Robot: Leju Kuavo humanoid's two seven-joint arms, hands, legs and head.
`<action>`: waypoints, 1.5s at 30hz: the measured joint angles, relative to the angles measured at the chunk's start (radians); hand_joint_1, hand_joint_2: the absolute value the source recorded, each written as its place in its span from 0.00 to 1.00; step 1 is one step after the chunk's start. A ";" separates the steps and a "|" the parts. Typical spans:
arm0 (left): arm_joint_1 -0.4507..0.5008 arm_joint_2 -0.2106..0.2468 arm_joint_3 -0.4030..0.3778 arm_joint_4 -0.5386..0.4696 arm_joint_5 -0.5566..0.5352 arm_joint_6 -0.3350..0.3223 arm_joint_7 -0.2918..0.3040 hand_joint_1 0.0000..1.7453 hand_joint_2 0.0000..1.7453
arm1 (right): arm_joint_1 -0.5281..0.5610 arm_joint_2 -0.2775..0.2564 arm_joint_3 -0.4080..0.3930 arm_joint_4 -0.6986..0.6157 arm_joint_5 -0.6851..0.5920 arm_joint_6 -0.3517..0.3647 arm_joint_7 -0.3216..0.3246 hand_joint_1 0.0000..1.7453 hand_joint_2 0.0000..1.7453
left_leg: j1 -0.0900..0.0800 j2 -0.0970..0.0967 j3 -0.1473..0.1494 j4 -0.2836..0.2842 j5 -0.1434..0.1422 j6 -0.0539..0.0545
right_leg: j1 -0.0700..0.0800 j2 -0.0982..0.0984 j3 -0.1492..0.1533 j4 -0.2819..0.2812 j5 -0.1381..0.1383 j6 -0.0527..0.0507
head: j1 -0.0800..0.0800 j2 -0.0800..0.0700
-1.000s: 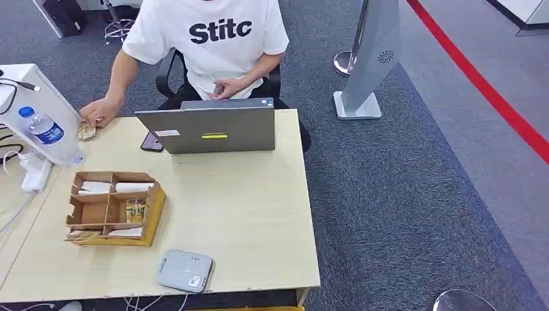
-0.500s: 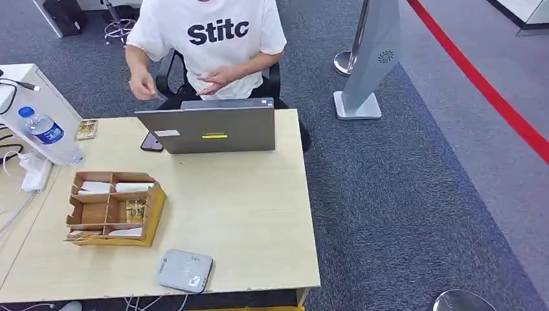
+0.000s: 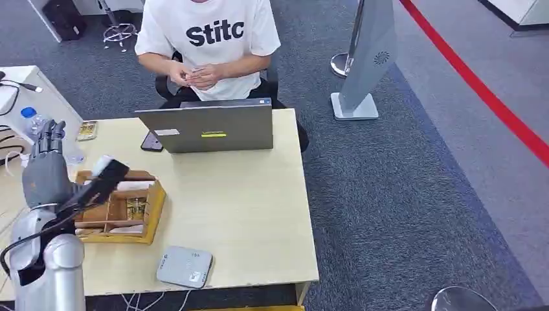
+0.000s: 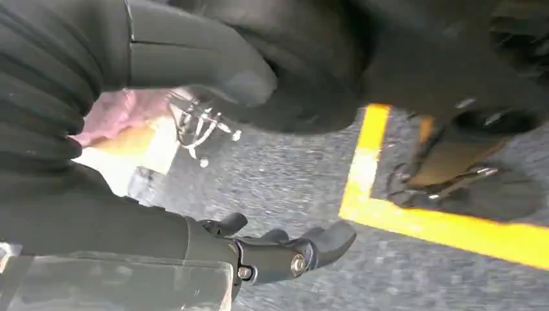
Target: Pass the card to the sensor for recognition and then transmit it.
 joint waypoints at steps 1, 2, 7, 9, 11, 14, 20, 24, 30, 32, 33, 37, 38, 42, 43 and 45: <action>0.000 0.014 -0.012 0.006 0.004 0.003 0.000 0.00 1.00 | 0.008 -0.001 0.005 0.000 -0.001 0.000 0.001 0.00 1.00 | 0.000 0.005 0.000 0.001 0.000 0.000 | 0.000 0.006 -0.003 0.000 0.001 0.001 | -0.003 0.000; -0.007 0.022 -0.023 0.010 0.009 0.006 0.004 0.00 1.00 | 0.017 -0.002 0.008 0.000 -0.004 0.000 0.003 0.00 1.00 | 0.000 0.007 0.004 0.002 0.000 0.000 | 0.000 0.007 -0.006 0.000 0.002 0.002 | -0.003 0.000; -0.024 0.052 -0.060 0.023 0.145 0.006 0.006 0.00 1.00 | 0.025 -0.005 0.018 0.001 -0.011 0.000 0.001 0.00 1.00 | 0.001 0.004 0.000 0.002 -0.001 0.001 | 0.000 0.005 -0.010 -0.002 0.001 0.003 | -0.001 0.000; -0.028 0.055 -0.068 0.027 0.206 0.006 0.006 0.00 1.00 | 0.025 -0.005 0.021 0.000 -0.012 0.000 0.001 0.00 1.00 | 0.001 0.004 -0.001 0.002 -0.001 0.001 | 0.000 0.004 -0.010 -0.002 0.000 0.004 | -0.001 0.000; -0.031 0.061 -0.074 0.029 0.216 0.006 0.006 0.00 1.00 | 0.026 -0.005 0.024 0.001 -0.011 0.000 0.001 0.00 1.00 | 0.001 0.004 -0.001 0.002 -0.001 0.001 | 0.000 0.004 -0.010 -0.002 0.000 0.004 | -0.001 0.000; -0.032 0.062 -0.077 0.031 0.222 0.006 0.006 0.00 1.00 | 0.026 -0.005 0.027 0.001 -0.011 0.000 0.001 0.00 1.00 | 0.001 0.004 -0.001 0.002 -0.001 0.001 | 0.000 0.004 -0.010 -0.002 0.001 0.004 | -0.001 0.000; -0.033 0.068 -0.079 0.035 0.222 0.006 0.006 0.00 1.00 | 0.026 -0.005 0.030 0.001 -0.011 0.001 0.001 0.00 1.00 | 0.001 0.004 -0.001 0.002 -0.001 0.001 | 0.000 0.004 -0.010 -0.002 0.001 0.003 | -0.001 0.000; -0.033 0.070 -0.080 0.036 0.222 0.006 0.006 0.00 1.00 | 0.026 -0.006 0.031 0.001 -0.011 0.001 0.001 0.00 1.00 | 0.001 0.004 -0.001 0.002 -0.001 0.001 | 0.000 0.004 -0.010 -0.002 0.001 0.003 | -0.001 0.000; -0.033 0.070 -0.080 0.036 0.222 0.006 0.006 0.00 1.00 | 0.026 -0.006 0.031 0.001 -0.011 0.001 0.001 0.00 1.00 | 0.001 0.004 -0.001 0.002 -0.001 0.001 | 0.000 0.004 -0.010 -0.002 0.001 0.003 | -0.001 0.000; -0.033 0.070 -0.080 0.036 0.222 0.006 0.006 0.00 1.00 | 0.026 -0.006 0.031 0.001 -0.011 0.001 0.001 0.00 1.00 | 0.001 0.004 -0.001 0.002 -0.001 0.001 | 0.000 0.004 -0.010 -0.002 0.001 0.003 | -0.001 0.000; -0.033 0.070 -0.080 0.036 0.222 0.006 0.006 0.00 1.00 | 0.026 -0.006 0.031 0.001 -0.011 0.001 0.001 0.00 1.00 | 0.001 0.004 -0.001 0.002 -0.001 0.001 | 0.000 0.004 -0.010 -0.002 0.001 0.003 | -0.001 0.000; -0.033 0.070 -0.080 0.036 0.222 0.006 0.006 0.00 1.00 | 0.026 -0.006 0.031 0.001 -0.011 0.001 0.001 0.00 1.00 | 0.001 0.004 -0.001 0.002 -0.001 0.001 | 0.000 0.004 -0.010 -0.002 0.001 0.003 | -0.001 0.000; -0.033 0.070 -0.080 0.036 0.222 0.006 0.006 0.00 1.00 | 0.026 -0.006 0.031 0.001 -0.011 0.001 0.001 0.00 1.00 | 0.001 0.004 -0.001 0.002 -0.001 0.001 | 0.000 0.004 -0.010 -0.002 0.001 0.003 | -0.001 0.000; -0.033 0.070 -0.080 0.036 0.222 0.006 0.006 0.00 1.00 | 0.026 -0.006 0.031 0.001 -0.011 0.001 0.001 0.00 1.00 | 0.001 0.004 -0.001 0.002 -0.001 0.001 | 0.000 0.004 -0.010 -0.002 0.001 0.003 | -0.001 0.000; -0.033 0.070 -0.080 0.036 0.222 0.006 0.006 0.00 1.00 | 0.026 -0.006 0.031 0.001 -0.011 0.001 0.001 0.00 1.00 | 0.001 0.004 -0.001 0.002 -0.001 0.001 | 0.000 0.004 -0.010 -0.002 0.001 0.003 | -0.001 0.000; -0.033 0.070 -0.080 0.036 0.222 0.006 0.006 0.00 1.00 | 0.026 -0.006 0.031 0.001 -0.011 0.001 0.001 0.00 1.00 | 0.001 0.004 -0.001 0.002 -0.001 0.001 | 0.000 0.004 -0.010 -0.002 0.001 0.003 | -0.001 0.000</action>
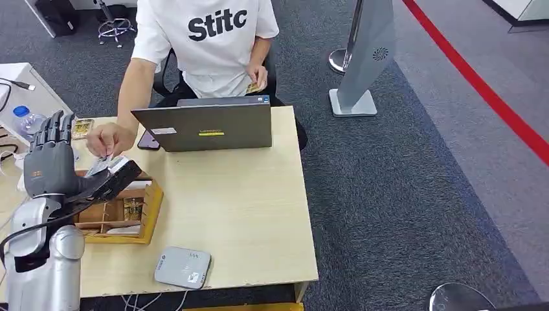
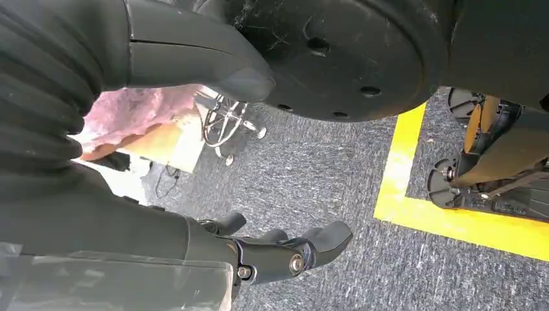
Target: Pass the card to the sensor for recognition and then transmit it.
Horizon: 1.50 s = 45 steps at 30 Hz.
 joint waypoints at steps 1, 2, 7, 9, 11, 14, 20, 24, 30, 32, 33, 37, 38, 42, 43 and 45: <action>0.000 0.000 0.000 0.000 0.000 0.000 0.000 0.00 1.00 | 0.000 0.000 0.000 0.000 0.000 0.000 0.000 0.00 1.00 | 0.000 0.000 0.000 0.000 0.000 0.000 | 0.000 0.000 0.000 0.000 0.000 0.000 | 0.000 0.000; 0.000 0.000 0.000 0.000 0.000 0.000 0.000 0.00 1.00 | 0.000 0.000 0.000 0.000 0.000 0.000 0.000 0.00 1.00 | 0.000 0.000 0.000 0.000 0.000 0.000 | 0.000 0.000 0.000 0.000 0.000 0.000 | 0.000 0.000; 0.000 0.000 0.000 0.000 0.000 0.000 0.000 0.00 1.00 | 0.000 0.000 0.000 0.000 0.000 0.000 0.000 0.00 1.00 | 0.000 0.000 0.000 0.000 0.000 0.000 | 0.000 0.000 0.000 0.000 0.000 0.000 | 0.000 0.000; 0.000 0.000 0.000 0.001 0.000 0.000 0.000 0.00 1.00 | 0.000 0.000 0.000 0.000 0.000 0.000 0.000 0.00 1.00 | 0.000 0.000 0.000 0.000 0.000 0.000 | 0.000 0.000 0.000 0.000 0.000 0.000 | 0.000 0.000; 0.000 0.000 0.000 0.002 0.000 0.000 0.000 0.00 1.00 | 0.000 0.000 0.000 0.000 0.000 0.000 0.000 0.00 1.00 | 0.000 0.000 0.000 0.000 0.000 0.000 | 0.000 0.000 0.000 0.000 0.000 0.000 | 0.000 0.000; 0.000 0.000 0.000 0.003 0.000 0.000 0.000 0.00 1.00 | 0.000 0.000 0.000 0.000 0.000 0.000 0.000 0.00 1.00 | 0.000 0.000 0.000 0.000 0.000 0.000 | 0.000 0.000 0.000 0.000 0.000 0.000 | 0.000 0.000; -0.036 0.000 -0.025 0.053 -0.083 -0.076 0.028 1.00 1.00 | -0.001 -0.002 0.003 0.000 0.005 0.008 0.003 0.00 1.00 | 0.000 -0.002 -0.001 0.000 0.001 0.000 | 0.000 -0.002 -0.001 0.000 0.000 0.000 | 0.000 0.000; -0.086 0.000 -0.053 0.143 -0.113 -0.063 0.042 1.00 1.00 | -0.002 -0.005 0.012 0.000 0.006 0.014 0.005 0.00 1.00 | 0.000 -0.001 -0.001 0.000 0.001 0.000 | 0.000 -0.002 0.000 0.000 0.001 -0.001 | 0.000 0.000; -0.113 0.000 -0.069 0.207 -0.113 -0.056 0.046 1.00 1.00 | -0.002 -0.006 0.020 0.000 0.006 0.014 0.006 0.00 1.00 | 0.000 -0.002 -0.001 0.000 0.001 -0.001 | 0.000 -0.002 0.000 0.000 0.001 -0.001 | 0.000 0.000; -0.116 0.000 -0.069 0.215 -0.113 -0.054 0.046 1.00 1.00 | -0.002 -0.006 0.021 0.000 0.006 0.014 0.006 0.00 1.00 | 0.000 -0.002 -0.001 0.000 0.001 -0.001 | 0.000 -0.002 0.000 0.000 0.001 -0.001 | 0.000 0.000; -0.119 0.000 -0.069 0.219 -0.113 -0.054 0.046 1.00 1.00 | -0.002 -0.006 0.022 0.000 0.005 0.014 0.006 0.00 1.00 | 0.000 -0.002 -0.001 0.000 0.001 -0.001 | 0.000 -0.002 0.000 0.000 0.001 -0.001 | 0.000 0.000; -0.120 0.000 -0.069 0.234 -0.112 -0.053 0.046 1.00 1.00 | -0.001 -0.006 0.024 0.000 0.006 0.014 0.006 0.00 1.00 | 0.000 -0.002 -0.001 0.000 0.001 -0.001 | 0.000 -0.002 -0.001 0.000 0.001 -0.001 | 0.000 0.000; -0.120 0.000 -0.070 0.235 -0.101 -0.043 0.042 1.00 1.00 | -0.002 -0.006 0.024 0.000 0.005 0.014 0.006 0.00 1.00 | 0.000 -0.002 -0.001 0.000 0.001 -0.001 | 0.000 -0.002 -0.001 0.000 0.001 -0.001 | 0.000 0.000; -0.115 -0.003 -0.070 0.216 -0.071 -0.025 0.027 1.00 1.00 | -0.001 -0.006 0.026 0.000 -0.003 0.012 0.006 0.00 1.00 | 0.000 -0.002 -0.001 0.000 0.001 -0.001 | 0.000 -0.002 0.000 0.000 0.001 -0.001 | 0.000 0.000; -0.115 -0.004 -0.070 0.212 -0.071 -0.026 0.027 1.00 1.00 | -0.001 -0.006 0.026 0.000 -0.003 0.012 0.006 0.00 1.00 | 0.000 -0.002 -0.001 0.000 0.001 -0.001 | 0.000 -0.002 0.000 0.000 0.001 -0.001 | 0.000 0.000; -0.114 -0.006 -0.070 0.204 -0.071 -0.028 0.027 1.00 1.00 | -0.001 -0.006 0.026 0.000 -0.003 0.012 0.006 0.00 1.00 | 0.000 -0.002 -0.001 0.000 0.001 -0.001 | 0.000 -0.002 0.000 0.000 0.001 -0.001 | 0.000 0.000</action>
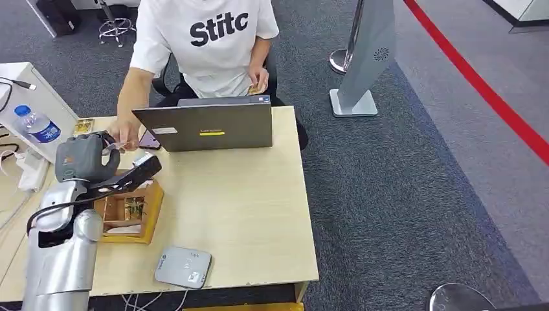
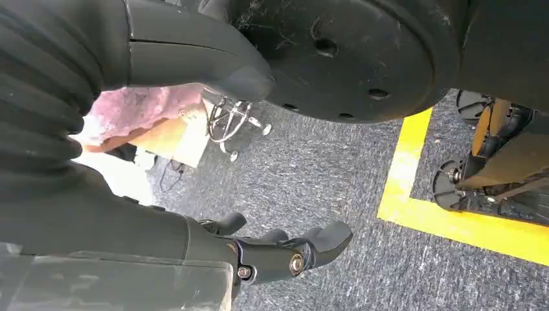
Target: Pass the card to the sensor for recognition and then transmit it.
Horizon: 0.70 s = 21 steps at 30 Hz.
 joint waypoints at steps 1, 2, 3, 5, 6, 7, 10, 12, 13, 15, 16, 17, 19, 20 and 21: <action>0.000 -0.001 0.000 -0.003 0.000 0.000 0.000 1.00 1.00 | 0.000 0.000 0.000 0.000 0.000 0.000 0.000 0.00 1.00 | 0.000 0.000 0.000 0.000 0.000 0.000 | 0.000 0.000 0.000 0.000 0.000 0.000 | 0.000 0.000; 0.000 -0.001 0.000 -0.005 0.000 0.000 0.000 1.00 1.00 | 0.000 0.000 0.000 0.000 0.000 0.000 0.000 0.00 1.00 | 0.000 0.000 0.000 0.000 0.000 0.000 | 0.000 0.000 0.000 0.000 0.000 0.000 | 0.000 0.000; 0.000 -0.003 0.000 -0.007 0.000 -0.001 0.000 1.00 1.00 | 0.000 0.000 0.000 0.000 0.000 0.000 0.000 0.00 1.00 | 0.000 0.000 0.000 0.000 0.000 0.000 | 0.000 0.000 0.000 0.000 0.000 0.000 | 0.000 0.000; 0.001 -0.004 0.000 -0.008 0.000 -0.001 0.000 1.00 1.00 | 0.000 0.000 0.000 0.000 0.000 0.000 0.000 0.00 1.00 | 0.000 0.000 0.000 0.000 0.000 0.000 | 0.000 0.000 0.000 0.000 0.000 0.000 | 0.000 0.000; 0.001 -0.004 0.000 -0.009 0.003 0.000 0.000 1.00 1.00 | 0.000 0.000 0.000 0.000 0.000 0.000 0.000 0.00 1.00 | 0.000 0.000 0.000 0.000 0.000 0.000 | 0.000 0.000 0.000 0.000 0.000 0.000 | 0.000 0.000; 0.004 -0.005 0.000 -0.014 0.011 0.002 -0.005 1.00 1.00 | 0.000 0.000 0.000 0.000 -0.002 0.000 0.000 0.00 1.00 | 0.000 0.000 0.000 0.000 0.000 0.000 | 0.000 0.000 0.000 0.000 0.000 0.000 | 0.000 0.000; 0.027 -0.019 0.000 -0.067 0.053 0.006 -0.034 1.00 1.00 | 0.001 0.000 0.000 0.000 -0.014 0.000 0.000 0.00 1.00 | 0.000 0.000 0.000 0.000 0.000 0.000 | 0.000 0.000 0.000 0.000 0.000 0.000 | 0.000 0.000; 0.051 -0.033 -0.001 -0.120 0.076 0.006 -0.050 1.00 1.00 | 0.000 0.000 0.001 0.000 -0.021 -0.003 0.000 0.00 1.00 | 0.000 0.000 0.000 0.000 0.000 0.000 | 0.000 0.000 0.000 0.000 0.000 0.000 | 0.000 0.000; 0.065 -0.039 -0.005 -0.153 0.085 0.004 -0.056 1.00 1.00 | 0.000 0.000 0.001 0.000 -0.024 -0.003 0.000 0.00 1.00 | 0.000 0.000 0.000 0.000 0.000 0.000 | 0.000 0.000 0.000 0.000 0.000 0.000 | 0.000 0.000; 0.092 -0.051 -0.020 -0.216 0.100 0.001 -0.068 1.00 1.00 | 0.001 0.000 0.001 0.000 -0.037 -0.006 0.000 0.00 1.00 | 0.000 0.000 -0.001 0.000 -0.001 0.001 | 0.000 0.000 0.000 0.000 -0.001 0.001 | 0.000 0.000; 0.105 -0.056 -0.030 -0.246 0.105 0.001 -0.072 1.00 1.00 | 0.001 0.000 0.001 0.000 -0.039 -0.007 0.000 0.00 1.00 | 0.000 0.000 -0.001 0.000 -0.001 0.001 | 0.000 0.000 0.000 0.000 -0.001 0.001 | 0.000 0.000; 0.117 -0.060 -0.036 -0.269 0.108 0.001 -0.074 1.00 1.00 | 0.001 0.000 0.001 0.000 -0.039 -0.008 0.000 0.00 1.00 | 0.000 0.000 -0.001 0.000 -0.001 0.001 | 0.000 0.000 0.000 0.000 -0.001 0.001 | 0.000 0.000; 0.134 -0.066 -0.051 -0.312 0.108 0.000 -0.075 1.00 1.00 | 0.001 0.000 0.002 0.000 -0.039 -0.008 0.000 0.00 1.00 | 0.000 0.000 -0.001 0.000 -0.001 0.001 | 0.000 0.000 0.000 0.000 -0.001 0.001 | 0.000 0.000; 0.140 -0.069 -0.055 -0.325 0.108 0.000 -0.076 1.00 1.00 | 0.001 0.000 0.002 0.000 -0.039 -0.009 0.000 0.00 1.00 | 0.000 0.000 -0.001 0.000 -0.001 0.001 | 0.000 0.000 0.000 0.000 -0.001 0.001 | 0.000 0.000; 0.146 -0.072 -0.059 -0.338 0.114 0.000 -0.077 1.00 1.00 | 0.001 0.000 0.002 0.000 -0.040 -0.009 0.000 0.00 1.00 | 0.000 0.000 -0.001 0.000 -0.001 0.001 | 0.000 0.000 0.000 0.000 -0.001 0.001 | 0.000 0.000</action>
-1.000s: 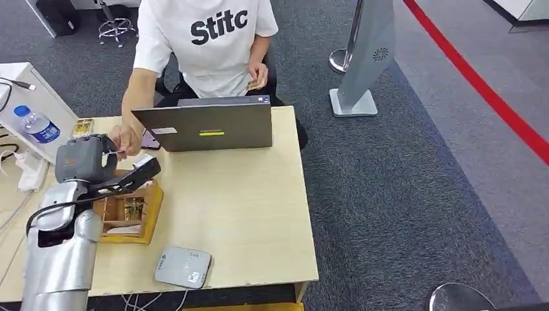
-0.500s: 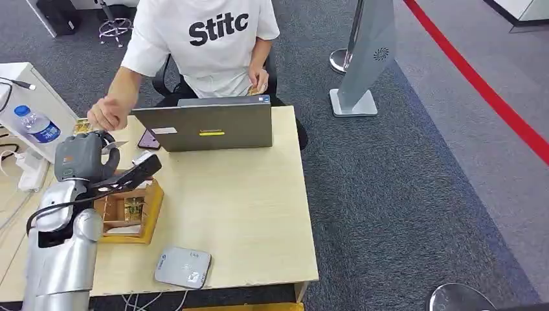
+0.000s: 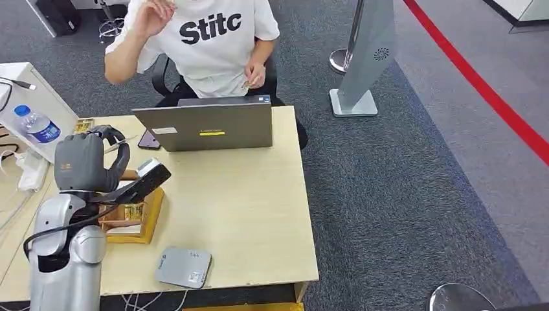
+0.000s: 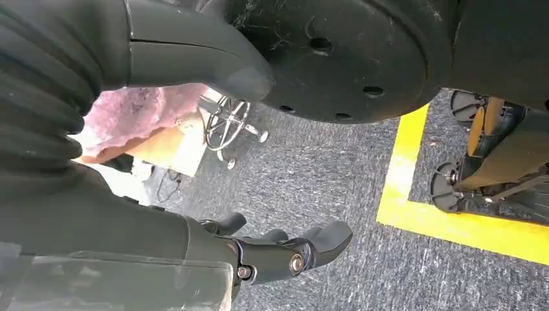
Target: Pass the card to the sensor for recognition and then transmit it.
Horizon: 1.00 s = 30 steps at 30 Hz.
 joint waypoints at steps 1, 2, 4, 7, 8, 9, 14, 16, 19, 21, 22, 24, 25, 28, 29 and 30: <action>0.006 -0.001 -0.005 -0.013 0.008 0.002 -0.008 1.00 1.00 | 0.000 0.000 0.000 0.000 -0.003 0.000 0.000 0.00 1.00 | 0.000 0.000 0.000 0.000 0.000 0.000 | 0.000 0.000 0.000 0.000 0.000 0.000 | 0.000 0.000; 0.014 -0.001 -0.011 -0.024 0.013 0.003 -0.012 1.00 1.00 | 0.000 0.000 0.000 0.000 -0.010 -0.002 0.000 0.00 1.00 | 0.000 0.000 0.000 0.000 0.000 0.000 | 0.000 0.000 0.000 0.000 0.000 0.000 | 0.000 0.000; 0.036 -0.001 -0.024 -0.056 0.014 0.007 -0.019 1.00 1.00 | 0.000 0.000 0.000 0.000 -0.018 -0.005 -0.001 0.00 1.00 | 0.000 0.000 0.000 0.000 0.000 0.000 | 0.000 0.000 0.000 0.000 0.000 0.000 | 0.000 0.000; 0.077 -0.005 -0.058 -0.105 0.000 0.013 -0.023 1.00 1.00 | 0.001 0.000 0.000 0.001 -0.030 -0.011 0.001 0.00 1.00 | 0.000 0.000 0.000 0.000 0.000 0.000 | 0.000 0.000 0.000 0.000 0.000 0.000 | 0.000 0.000; 0.088 -0.005 -0.067 -0.114 -0.004 0.015 -0.023 1.00 1.00 | 0.001 0.000 0.000 0.001 -0.031 -0.012 0.002 0.00 1.00 | 0.000 0.000 0.000 0.000 0.000 0.000 | 0.000 0.000 0.000 0.000 0.000 0.000 | 0.000 0.000; 0.096 -0.006 -0.075 -0.123 -0.006 0.016 -0.023 1.00 1.00 | 0.001 0.000 0.000 0.001 -0.032 -0.012 0.003 0.00 1.00 | 0.000 0.000 0.000 0.000 0.000 0.000 | 0.000 0.000 0.000 0.000 0.000 0.000 | 0.000 0.000; 0.116 -0.007 -0.096 -0.149 -0.007 0.017 -0.023 1.00 1.00 | 0.001 0.000 0.002 0.001 -0.032 -0.012 0.004 0.00 1.00 | 0.000 0.000 0.000 0.000 0.000 0.000 | 0.000 0.000 0.000 0.000 0.000 0.000 | 0.000 0.000; 0.119 -0.007 -0.097 -0.154 -0.007 0.017 -0.023 1.00 1.00 | 0.001 0.000 0.003 0.001 -0.032 -0.012 0.004 0.00 1.00 | 0.000 0.000 0.000 0.000 0.000 0.000 | 0.000 0.000 0.000 0.000 0.000 0.000 | 0.000 0.000; 0.121 -0.007 -0.098 -0.158 -0.007 0.017 -0.023 1.00 1.00 | 0.001 0.000 0.006 0.001 -0.033 -0.012 0.005 0.00 1.00 | 0.000 0.000 0.000 0.000 0.000 0.000 | 0.000 0.000 0.000 0.000 0.000 0.000 | 0.000 0.000; 0.125 -0.007 -0.098 -0.158 -0.007 0.018 -0.020 1.00 1.00 | 0.001 0.000 0.006 0.001 -0.034 -0.012 0.006 0.00 1.00 | 0.000 0.000 0.000 0.000 0.000 0.000 | 0.000 0.000 0.000 0.000 0.000 0.000 | 0.000 0.000; 0.128 -0.007 -0.098 -0.158 -0.008 0.019 -0.020 1.00 1.00 | 0.001 0.000 0.007 0.001 -0.034 -0.012 0.007 0.00 1.00 | 0.000 0.000 0.000 0.000 0.000 0.000 | 0.000 0.000 0.000 0.000 0.000 0.000 | 0.000 0.000; 0.136 -0.007 -0.098 -0.158 -0.009 0.021 -0.017 1.00 1.00 | 0.001 0.000 0.007 0.001 -0.037 -0.014 0.007 0.00 1.00 | 0.000 0.000 0.000 0.000 0.000 0.000 | 0.000 0.000 0.000 0.000 0.000 0.000 | 0.000 0.000; 0.140 -0.007 -0.098 -0.158 -0.009 0.023 -0.016 1.00 1.00 | 0.001 0.001 0.007 0.001 -0.039 -0.015 0.007 0.00 1.00 | 0.000 0.000 0.000 0.000 0.000 0.000 | 0.000 0.000 0.000 0.000 0.000 0.000 | 0.000 0.000; 0.154 -0.007 -0.098 -0.158 -0.009 0.028 -0.012 1.00 1.00 | 0.001 0.001 0.007 0.001 -0.051 -0.016 0.007 0.00 1.00 | 0.000 0.000 0.000 0.000 0.000 0.000 | 0.000 0.000 0.000 0.000 0.000 0.000 | 0.000 0.000; 0.157 -0.006 -0.098 -0.158 -0.009 0.028 -0.011 1.00 1.00 | 0.001 0.001 0.008 0.001 -0.051 -0.017 0.007 0.00 1.00 | 0.000 0.000 0.000 0.000 0.000 0.000 | 0.000 0.000 0.000 0.000 0.000 0.000 | 0.000 0.000; 0.160 -0.006 -0.098 -0.158 -0.009 0.028 -0.011 1.00 1.00 | 0.001 0.001 0.008 0.001 -0.052 -0.017 0.007 0.00 1.00 | 0.000 0.000 0.000 0.000 0.000 0.000 | 0.000 0.000 0.000 0.000 0.000 0.000 | 0.000 0.000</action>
